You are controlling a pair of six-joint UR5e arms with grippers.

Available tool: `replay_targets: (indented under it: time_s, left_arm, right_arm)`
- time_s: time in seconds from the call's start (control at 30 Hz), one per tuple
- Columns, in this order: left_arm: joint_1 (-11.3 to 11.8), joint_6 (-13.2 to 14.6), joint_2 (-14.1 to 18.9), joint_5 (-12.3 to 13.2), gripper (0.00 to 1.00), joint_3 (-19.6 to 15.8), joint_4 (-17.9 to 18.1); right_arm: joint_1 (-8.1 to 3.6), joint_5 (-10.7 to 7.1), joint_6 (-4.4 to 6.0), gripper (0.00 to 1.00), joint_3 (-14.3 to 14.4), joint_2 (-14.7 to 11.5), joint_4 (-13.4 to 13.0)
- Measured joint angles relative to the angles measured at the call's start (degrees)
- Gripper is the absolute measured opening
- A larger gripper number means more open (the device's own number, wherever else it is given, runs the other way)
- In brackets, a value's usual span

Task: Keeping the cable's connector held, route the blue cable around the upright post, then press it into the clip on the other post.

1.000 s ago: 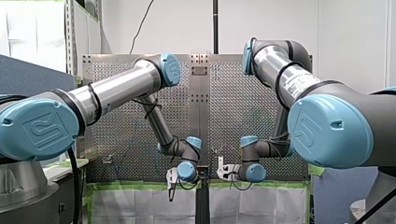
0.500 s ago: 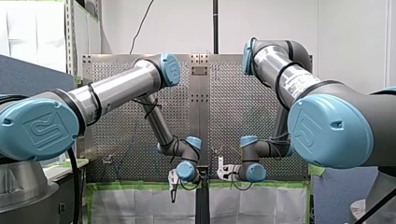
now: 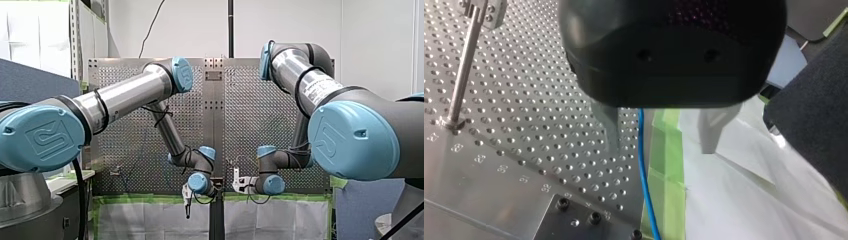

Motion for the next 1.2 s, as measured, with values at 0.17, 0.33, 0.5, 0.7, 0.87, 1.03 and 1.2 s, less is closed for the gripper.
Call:
replay_targets:
  time_s: [0.17,0.33,0.5,0.7,0.87,1.03,1.2]
  left_arm:
    - [-0.2,2.2,0.0,-1.4,0.27,0.0,-0.1]
    - [-0.2,2.2,0.0,-1.8,0.02,0.0,0.0]
    - [-0.2,1.6,0.0,-1.8,0.02,0.0,0.1]
    - [-0.1,1.0,0.0,-1.6,0.02,0.0,0.0]
    - [-0.2,1.8,0.0,-2.3,0.02,0.0,-1.2]
    - [-0.5,3.8,0.0,-4.3,0.02,0.0,-2.9]
    - [-1.2,5.7,0.0,-6.7,0.02,0.0,-4.1]
  right_arm:
    - [0.00,0.00,-0.01,0.00,0.0,0.0,0.0]
    - [0.00,0.00,-0.02,0.00,0.0,0.0,0.0]
    - [0.00,0.00,-0.03,0.00,0.0,0.0,0.0]
    - [0.00,0.02,-0.03,0.00,0.0,0.0,0.3]
    - [0.02,0.73,-0.06,0.00,0.0,0.0,0.7]
    - [-0.33,1.79,-0.49,0.00,0.0,0.0,1.3]
    - [-0.53,2.30,-0.85,0.00,0.0,0.0,1.8]
